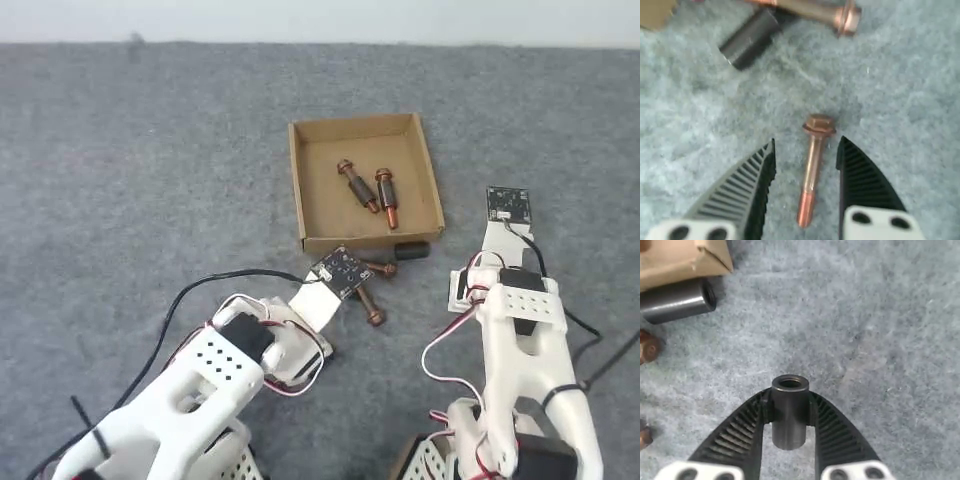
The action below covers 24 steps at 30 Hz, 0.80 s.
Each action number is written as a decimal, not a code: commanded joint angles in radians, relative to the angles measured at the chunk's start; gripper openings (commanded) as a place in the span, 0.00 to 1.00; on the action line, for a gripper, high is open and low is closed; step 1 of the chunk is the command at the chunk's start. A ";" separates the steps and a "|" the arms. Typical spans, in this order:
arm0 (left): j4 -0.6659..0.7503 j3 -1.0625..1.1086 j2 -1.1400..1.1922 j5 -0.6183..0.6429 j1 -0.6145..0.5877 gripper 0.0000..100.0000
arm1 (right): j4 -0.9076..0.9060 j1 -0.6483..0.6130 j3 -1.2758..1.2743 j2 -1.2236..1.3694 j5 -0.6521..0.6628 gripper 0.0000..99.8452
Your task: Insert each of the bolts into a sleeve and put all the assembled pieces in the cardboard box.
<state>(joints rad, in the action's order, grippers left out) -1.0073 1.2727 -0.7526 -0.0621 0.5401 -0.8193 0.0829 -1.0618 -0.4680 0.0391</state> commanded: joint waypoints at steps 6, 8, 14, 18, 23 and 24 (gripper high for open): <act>0.071 0.022 0.003 -0.034 0.006 0.19 | 0.018 0.013 0.006 -0.048 0.012 0.01; 0.071 0.022 0.003 -0.034 0.006 0.19 | 0.018 0.013 0.006 -0.048 0.012 0.01; 0.087 0.036 0.011 -0.032 0.008 0.19 | 0.018 0.013 0.006 -0.048 0.012 0.01; 0.104 0.007 0.091 -0.031 0.008 0.19 | 0.018 0.013 0.006 -0.048 0.012 0.01; 0.104 -0.062 0.226 -0.031 0.008 0.19 | 0.018 0.013 0.006 -0.048 0.012 0.01; 0.104 -0.076 0.250 -0.031 0.006 0.19 | 0.018 0.013 0.006 -0.048 0.012 0.01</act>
<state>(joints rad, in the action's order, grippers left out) -0.9244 1.2697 -0.5623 -0.0852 0.5432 -0.8193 0.0829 -1.0618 -0.4680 0.0391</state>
